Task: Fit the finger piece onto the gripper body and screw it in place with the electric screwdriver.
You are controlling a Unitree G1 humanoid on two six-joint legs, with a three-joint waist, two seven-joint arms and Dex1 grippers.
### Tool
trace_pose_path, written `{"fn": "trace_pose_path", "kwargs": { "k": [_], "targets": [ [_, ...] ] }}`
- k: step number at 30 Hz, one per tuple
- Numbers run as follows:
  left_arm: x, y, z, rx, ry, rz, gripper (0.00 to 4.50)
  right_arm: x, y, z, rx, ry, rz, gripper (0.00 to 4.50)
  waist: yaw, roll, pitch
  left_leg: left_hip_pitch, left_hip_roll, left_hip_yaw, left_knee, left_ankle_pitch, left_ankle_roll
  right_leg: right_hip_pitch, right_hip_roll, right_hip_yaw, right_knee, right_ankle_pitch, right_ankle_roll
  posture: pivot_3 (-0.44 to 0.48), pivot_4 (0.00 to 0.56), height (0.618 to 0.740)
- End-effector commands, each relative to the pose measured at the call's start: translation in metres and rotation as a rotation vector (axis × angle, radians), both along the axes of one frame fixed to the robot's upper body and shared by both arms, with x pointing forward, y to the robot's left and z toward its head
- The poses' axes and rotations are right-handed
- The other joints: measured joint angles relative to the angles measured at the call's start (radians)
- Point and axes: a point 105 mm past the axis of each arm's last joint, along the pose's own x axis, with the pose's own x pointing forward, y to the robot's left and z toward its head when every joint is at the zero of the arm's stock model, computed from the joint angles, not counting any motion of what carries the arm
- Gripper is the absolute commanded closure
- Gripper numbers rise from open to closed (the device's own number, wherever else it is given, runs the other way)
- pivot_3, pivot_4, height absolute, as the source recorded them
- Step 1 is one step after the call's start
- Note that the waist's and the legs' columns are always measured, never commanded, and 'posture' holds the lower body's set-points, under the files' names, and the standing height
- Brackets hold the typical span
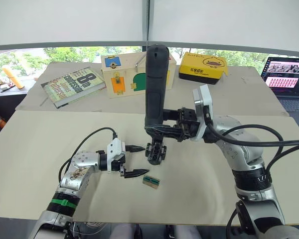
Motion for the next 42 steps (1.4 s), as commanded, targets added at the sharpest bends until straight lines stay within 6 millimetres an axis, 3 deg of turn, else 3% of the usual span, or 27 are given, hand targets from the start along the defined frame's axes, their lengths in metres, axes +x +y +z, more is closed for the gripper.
{"fn": "trace_pose_path", "kwargs": {
  "k": [1,21,38,42],
  "targets": [
    [0.007,-0.005,0.003,0.012,-0.031,0.012,0.00,-0.008,0.000,0.010,0.027,-0.073,0.014,2.59,0.001,0.000,0.000,0.000,0.000,0.000,0.000,0.000,0.000,0.000,0.000,0.000,0.000,0.000,0.000,0.000,0.150,0.740],
    [0.023,-0.032,-0.013,0.033,-0.003,-0.041,0.00,-0.008,0.000,0.010,0.026,-0.075,0.000,2.59,0.002,0.000,0.000,0.000,0.000,0.000,0.000,0.000,0.000,0.001,0.000,0.000,0.000,0.000,0.000,0.000,0.150,0.740],
    [0.024,-0.039,-0.012,0.029,-0.001,-0.109,0.00,-0.007,0.000,0.011,0.023,-0.072,-0.010,2.59,0.004,0.000,0.000,0.000,0.000,0.000,0.000,0.000,0.001,0.001,0.000,0.000,0.000,0.000,0.000,0.000,0.150,0.740],
    [0.023,-0.039,-0.017,0.061,-0.008,-0.118,1.20,-0.007,0.000,0.010,0.021,-0.070,-0.011,2.59,0.004,0.000,0.000,0.000,0.000,0.000,0.000,0.000,0.001,0.001,0.000,0.000,0.000,0.000,0.000,0.000,0.150,0.740]
  ]
}}
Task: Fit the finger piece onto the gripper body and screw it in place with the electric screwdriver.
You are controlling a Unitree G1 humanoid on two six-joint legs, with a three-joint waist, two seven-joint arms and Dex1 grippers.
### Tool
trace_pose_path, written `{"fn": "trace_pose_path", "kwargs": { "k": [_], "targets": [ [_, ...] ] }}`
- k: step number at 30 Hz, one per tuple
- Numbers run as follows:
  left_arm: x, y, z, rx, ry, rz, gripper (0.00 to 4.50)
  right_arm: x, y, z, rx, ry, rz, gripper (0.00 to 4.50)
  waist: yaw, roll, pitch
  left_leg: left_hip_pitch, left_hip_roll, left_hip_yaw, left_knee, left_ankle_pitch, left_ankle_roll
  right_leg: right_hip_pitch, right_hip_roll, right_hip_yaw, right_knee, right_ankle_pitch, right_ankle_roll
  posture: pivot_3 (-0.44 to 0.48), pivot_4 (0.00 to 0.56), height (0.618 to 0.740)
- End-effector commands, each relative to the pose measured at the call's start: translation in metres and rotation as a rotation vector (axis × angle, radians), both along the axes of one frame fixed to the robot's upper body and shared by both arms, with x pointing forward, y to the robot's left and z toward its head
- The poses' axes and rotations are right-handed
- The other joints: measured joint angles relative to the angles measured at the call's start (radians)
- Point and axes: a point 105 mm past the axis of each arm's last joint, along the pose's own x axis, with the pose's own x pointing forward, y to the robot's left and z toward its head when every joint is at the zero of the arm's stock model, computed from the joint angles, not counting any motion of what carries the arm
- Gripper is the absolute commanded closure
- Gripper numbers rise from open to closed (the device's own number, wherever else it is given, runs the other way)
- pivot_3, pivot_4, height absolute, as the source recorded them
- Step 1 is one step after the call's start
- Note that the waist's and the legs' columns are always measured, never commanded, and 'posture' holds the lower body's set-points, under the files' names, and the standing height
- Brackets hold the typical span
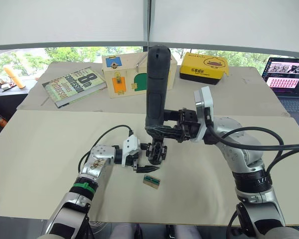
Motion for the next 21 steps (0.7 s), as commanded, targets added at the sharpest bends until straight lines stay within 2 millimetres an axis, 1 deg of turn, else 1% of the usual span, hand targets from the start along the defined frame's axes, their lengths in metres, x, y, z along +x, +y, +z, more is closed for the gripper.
{"fn": "trace_pose_path", "kwargs": {
  "k": [1,2,3,13,18,21],
  "targets": [
    [-0.002,-0.004,-0.003,0.026,-0.017,-0.025,1.82,-0.007,0.002,0.011,0.006,-0.058,0.015,2.59,0.000,0.000,0.000,0.000,0.000,0.000,0.000,0.000,0.000,0.000,0.000,0.000,0.000,0.000,0.000,0.000,0.150,0.740],
    [-0.002,-0.003,-0.004,0.027,-0.018,-0.024,2.15,-0.007,0.002,0.011,0.006,-0.058,0.014,2.59,0.000,0.000,0.000,0.000,0.000,0.000,0.000,0.000,0.000,0.000,0.000,0.000,0.000,0.000,0.000,0.000,0.150,0.740],
    [-0.001,-0.004,-0.004,0.026,-0.018,-0.020,2.20,-0.008,0.002,0.011,0.006,-0.057,0.014,2.59,-0.001,0.000,0.000,0.000,0.000,0.000,0.000,0.000,0.000,0.000,0.000,0.000,0.000,0.000,0.000,0.000,0.150,0.740],
    [-0.002,-0.005,-0.007,0.025,-0.017,0.002,2.20,-0.010,0.008,-0.003,-0.025,-0.048,0.013,2.59,0.002,0.000,0.000,0.000,0.000,0.000,0.000,0.000,0.000,0.000,0.000,0.000,0.000,0.000,0.000,0.000,0.150,0.740],
    [-0.002,-0.005,-0.008,0.022,-0.011,0.014,2.20,-0.007,0.010,-0.012,-0.035,-0.028,-0.014,2.59,0.003,0.000,-0.001,0.001,0.000,0.000,0.000,0.000,0.000,0.001,-0.001,0.000,0.000,0.000,0.000,0.000,0.150,0.740],
    [-0.002,-0.005,-0.009,0.021,-0.006,0.016,2.20,-0.003,0.010,-0.022,-0.047,-0.006,-0.031,2.59,0.003,0.000,-0.002,0.001,0.000,-0.001,0.000,0.000,0.000,0.001,-0.001,0.000,0.000,0.000,0.000,0.000,0.150,0.740]
  ]
}}
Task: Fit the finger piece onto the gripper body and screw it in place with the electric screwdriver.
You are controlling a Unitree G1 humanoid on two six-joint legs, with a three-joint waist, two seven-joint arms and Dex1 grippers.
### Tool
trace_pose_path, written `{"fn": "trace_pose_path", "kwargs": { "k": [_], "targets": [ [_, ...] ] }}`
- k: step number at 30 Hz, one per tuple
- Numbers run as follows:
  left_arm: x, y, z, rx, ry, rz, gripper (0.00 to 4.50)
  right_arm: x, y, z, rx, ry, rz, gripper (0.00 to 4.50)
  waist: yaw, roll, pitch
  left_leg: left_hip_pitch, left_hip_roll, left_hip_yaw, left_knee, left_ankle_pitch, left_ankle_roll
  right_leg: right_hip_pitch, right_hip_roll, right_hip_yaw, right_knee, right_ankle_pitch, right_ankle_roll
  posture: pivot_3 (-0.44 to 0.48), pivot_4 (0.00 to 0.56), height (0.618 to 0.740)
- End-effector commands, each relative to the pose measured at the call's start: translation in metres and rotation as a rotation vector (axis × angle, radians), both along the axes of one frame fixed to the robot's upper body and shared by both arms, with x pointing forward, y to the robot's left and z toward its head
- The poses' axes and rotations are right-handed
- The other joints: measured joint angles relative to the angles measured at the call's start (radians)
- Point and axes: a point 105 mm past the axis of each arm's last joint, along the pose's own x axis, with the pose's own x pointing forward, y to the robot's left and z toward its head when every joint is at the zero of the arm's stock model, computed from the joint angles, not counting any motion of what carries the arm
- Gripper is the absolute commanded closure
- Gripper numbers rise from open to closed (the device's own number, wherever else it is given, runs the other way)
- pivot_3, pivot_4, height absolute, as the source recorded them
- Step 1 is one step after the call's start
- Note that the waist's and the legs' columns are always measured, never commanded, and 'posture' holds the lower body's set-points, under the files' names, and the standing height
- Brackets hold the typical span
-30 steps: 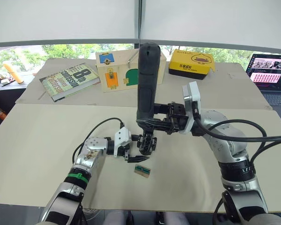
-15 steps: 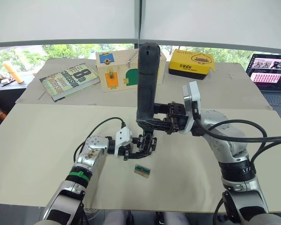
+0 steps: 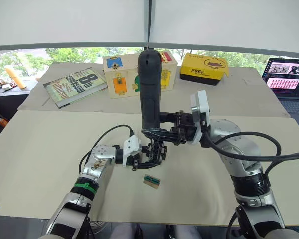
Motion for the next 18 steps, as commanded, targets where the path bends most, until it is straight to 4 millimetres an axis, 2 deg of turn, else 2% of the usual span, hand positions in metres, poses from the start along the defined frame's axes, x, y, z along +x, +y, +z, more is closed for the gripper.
{"fn": "trace_pose_path", "kwargs": {
  "k": [1,5,18],
  "targets": [
    [-0.004,-0.004,-0.006,0.009,0.027,-0.007,2.20,0.004,0.001,-0.019,-0.039,0.044,-0.025,2.59,0.000,0.000,-0.001,0.000,0.000,0.000,0.000,0.000,0.000,0.000,0.000,0.000,0.000,0.000,0.000,0.000,0.150,0.740],
    [-0.005,-0.003,-0.009,0.013,0.039,-0.007,2.20,0.007,-0.002,-0.033,-0.063,0.077,-0.036,2.59,0.000,0.000,-0.003,0.001,0.000,0.000,0.000,0.000,0.000,0.001,0.000,0.000,0.000,0.000,0.000,0.000,0.150,0.740],
    [-0.008,0.000,-0.015,0.027,0.078,-0.006,2.20,0.014,0.001,-0.049,-0.106,0.147,-0.069,2.59,-0.006,-0.003,-0.011,0.007,0.001,-0.001,0.000,0.000,0.000,0.006,-0.004,0.001,0.000,0.000,0.000,0.000,0.150,0.740]
  ]
}}
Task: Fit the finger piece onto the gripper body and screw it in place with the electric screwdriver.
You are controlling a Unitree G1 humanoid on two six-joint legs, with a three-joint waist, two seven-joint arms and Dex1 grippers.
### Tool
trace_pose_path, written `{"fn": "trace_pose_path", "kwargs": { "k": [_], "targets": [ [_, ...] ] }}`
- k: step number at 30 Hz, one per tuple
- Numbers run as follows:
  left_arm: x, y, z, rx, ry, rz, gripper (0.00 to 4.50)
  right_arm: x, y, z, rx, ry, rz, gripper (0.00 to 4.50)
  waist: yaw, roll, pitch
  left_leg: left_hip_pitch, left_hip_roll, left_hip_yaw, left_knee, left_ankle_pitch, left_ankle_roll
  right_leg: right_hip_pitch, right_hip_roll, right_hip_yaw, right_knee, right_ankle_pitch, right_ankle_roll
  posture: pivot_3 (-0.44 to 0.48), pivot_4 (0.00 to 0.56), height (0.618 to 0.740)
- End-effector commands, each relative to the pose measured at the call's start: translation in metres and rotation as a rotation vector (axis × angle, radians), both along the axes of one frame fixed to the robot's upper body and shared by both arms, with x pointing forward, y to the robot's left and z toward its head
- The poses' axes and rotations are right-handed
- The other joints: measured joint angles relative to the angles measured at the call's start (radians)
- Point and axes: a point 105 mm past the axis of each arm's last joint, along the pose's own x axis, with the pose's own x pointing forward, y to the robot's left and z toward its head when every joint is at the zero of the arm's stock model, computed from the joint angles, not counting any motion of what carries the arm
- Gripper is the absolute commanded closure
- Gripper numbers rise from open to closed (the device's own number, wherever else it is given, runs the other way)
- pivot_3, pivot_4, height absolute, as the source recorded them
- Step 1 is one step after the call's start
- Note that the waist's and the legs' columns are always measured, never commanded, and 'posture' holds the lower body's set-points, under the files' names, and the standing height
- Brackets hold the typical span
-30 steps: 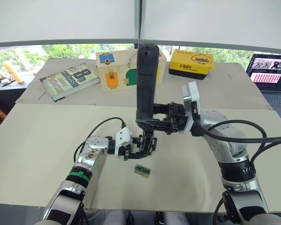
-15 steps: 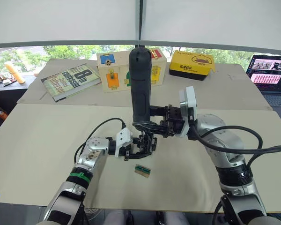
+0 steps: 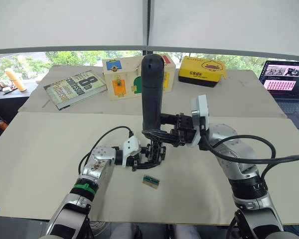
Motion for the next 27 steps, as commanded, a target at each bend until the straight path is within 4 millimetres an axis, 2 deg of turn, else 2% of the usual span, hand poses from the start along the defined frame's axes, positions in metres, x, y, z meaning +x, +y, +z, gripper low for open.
{"fn": "trace_pose_path", "kwargs": {
  "k": [1,7,15,19,22,24,27],
  "targets": [
    [-0.008,-0.001,-0.010,0.019,0.034,-0.025,2.20,0.009,0.000,-0.038,-0.120,0.128,-0.049,2.59,0.000,0.000,0.000,0.000,0.000,0.000,0.000,0.000,0.000,0.001,-0.001,0.000,0.000,0.000,0.000,0.000,0.150,0.740],
    [-0.008,0.001,-0.011,0.025,0.039,-0.020,2.20,0.009,0.002,-0.035,-0.109,0.119,-0.050,2.59,-0.001,0.000,-0.001,0.005,0.001,-0.001,-0.001,0.000,0.000,0.005,-0.003,0.000,-0.001,0.000,-0.001,0.000,0.150,0.740],
    [-0.008,0.002,-0.012,0.026,0.043,-0.017,2.20,0.004,0.002,-0.014,-0.050,0.049,-0.017,2.59,-0.001,0.000,-0.001,0.008,0.002,-0.002,-0.003,-0.001,0.000,0.007,-0.005,0.000,-0.002,-0.001,-0.001,0.000,0.150,0.740],
    [-0.007,0.002,-0.011,0.010,0.049,-0.003,2.20,-0.002,0.003,0.002,-0.006,-0.003,0.012,2.59,-0.001,0.000,-0.001,0.008,0.001,-0.002,-0.003,-0.001,0.000,0.006,-0.006,0.000,-0.002,-0.001,-0.001,0.000,0.150,0.740],
    [-0.008,0.007,-0.018,0.073,0.037,-0.017,2.20,-0.014,0.001,0.030,0.078,-0.074,0.075,2.59,-0.002,0.000,0.000,0.007,0.001,-0.002,-0.004,-0.001,0.000,0.005,-0.007,0.000,-0.002,-0.001,-0.001,0.000,0.150,0.740],
    [-0.006,0.009,-0.019,0.075,0.042,-0.001,2.20,-0.019,-0.001,0.040,0.110,-0.106,0.104,2.59,-0.002,-0.001,0.000,0.005,0.001,-0.002,-0.004,-0.001,0.000,0.003,-0.007,0.000,-0.002,-0.001,-0.001,0.000,0.150,0.740],
    [-0.003,0.010,-0.020,0.077,0.045,0.017,2.20,-0.024,-0.005,0.051,0.125,-0.145,0.132,2.59,-0.001,-0.001,0.000,-0.005,0.001,-0.002,-0.003,-0.001,0.000,-0.007,-0.007,0.000,0.000,0.000,-0.001,0.000,0.150,0.740]
  ]
}}
